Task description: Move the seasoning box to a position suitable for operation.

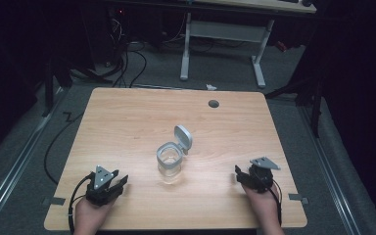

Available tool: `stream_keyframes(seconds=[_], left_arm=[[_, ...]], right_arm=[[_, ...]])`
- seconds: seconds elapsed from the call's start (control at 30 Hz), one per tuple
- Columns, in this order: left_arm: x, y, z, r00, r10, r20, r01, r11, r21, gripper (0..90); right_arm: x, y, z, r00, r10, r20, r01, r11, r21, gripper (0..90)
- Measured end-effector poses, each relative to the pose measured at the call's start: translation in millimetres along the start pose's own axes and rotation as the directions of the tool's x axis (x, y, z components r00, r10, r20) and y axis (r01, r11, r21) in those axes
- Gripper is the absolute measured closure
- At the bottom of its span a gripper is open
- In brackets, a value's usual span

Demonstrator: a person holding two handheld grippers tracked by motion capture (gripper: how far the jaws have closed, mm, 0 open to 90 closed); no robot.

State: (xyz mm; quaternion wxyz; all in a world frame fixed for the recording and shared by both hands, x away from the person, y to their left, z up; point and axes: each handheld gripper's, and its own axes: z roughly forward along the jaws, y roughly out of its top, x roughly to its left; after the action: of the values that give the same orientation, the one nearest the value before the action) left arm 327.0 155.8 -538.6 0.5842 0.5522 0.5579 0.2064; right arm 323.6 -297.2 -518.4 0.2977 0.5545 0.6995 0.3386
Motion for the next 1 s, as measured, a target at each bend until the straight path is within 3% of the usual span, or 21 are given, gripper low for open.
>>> stream_keyframes(seconds=[0.03, 0.13, 0.17, 0.23, 0.37, 0.63, 0.7, 0.8, 0.87, 1.0], left_arm=[[0.8, 0.4, -0.2, 0.9999, -0.011, 0.002, 0.011, 0.9999, 0.0, 57.9], [2.0, 3.1, 0.6, 0.9996, -0.029, -0.004, 0.029, 0.9994, -0.02, 58.9], [2.4, 4.8, 1.2, 0.9991, -0.043, -0.004, 0.042, 0.9987, -0.027, 59.1], [2.4, 6.1, 2.2, 0.9981, -0.061, 0.005, 0.061, 0.9976, -0.033, 58.6], [2.3, 1.7, 5.9, 0.9983, -0.059, 0.002, 0.059, 0.9983, 0.001, 53.8], [-3.4, 8.7, -1.1, 0.9986, -0.038, 0.038, 0.04, 0.9967, -0.07, 51.9], [-5.9, 9.0, -0.6, 0.9986, -0.029, 0.044, 0.032, 0.9971, -0.069, 52.6], [-8.5, 10.5, 4.5, 0.9967, -0.056, 0.059, 0.058, 0.9974, -0.042, 57.5], [-9.6, 10.9, 9.2, 0.9953, -0.076, 0.06, 0.078, 0.9967, -0.022, 65.5], [-14.8, 10.5, 25.6, 0.9986, -0.039, 0.035, 0.04, 0.9992, -0.008, 80.8]], right_arm=[[1.1, -1.2, -6.4, 0.9994, -0.008, -0.035, 0.007, 0.999, -0.033, 34.8], [-0.5, -3.2, -18.9, 0.9979, 0.001, -0.064, -0.007, 0.995, -0.099, 41.0], [-3.1, -4.9, -19.2, 0.9953, 0.021, -0.094, -0.03, 0.995, -0.092, 41.8], [-3.4, -6.0, -18.5, 0.995, 0.017, -0.099, -0.025, 0.996, -0.087, 42.3], [-4.6, -8.0, -16.9, 0.9948, 0.018, -0.1, -0.027, 0.996, -0.09, 46.9], [-0.4, -9.3, -12.6, 0.9947, -0.008, -0.103, -0.001, 0.996, -0.089, 47.2], [1.4, -8.8, -11.9, 0.9942, -0.009, -0.107, -0.001, 0.996, -0.091, 47.2], [3.4, -8.6, -11.5, 0.9935, -0.015, -0.113, 0.003, 0.995, -0.099, 48.5], [4.6, -8.8, -11.8, 0.9917, -0.021, -0.127, 0.009, 0.996, -0.094, 52.5], [7.3, -9.1, -11.6, 0.9877, -0.037, -0.152, 0.024, 0.996, -0.088, 57.1]])
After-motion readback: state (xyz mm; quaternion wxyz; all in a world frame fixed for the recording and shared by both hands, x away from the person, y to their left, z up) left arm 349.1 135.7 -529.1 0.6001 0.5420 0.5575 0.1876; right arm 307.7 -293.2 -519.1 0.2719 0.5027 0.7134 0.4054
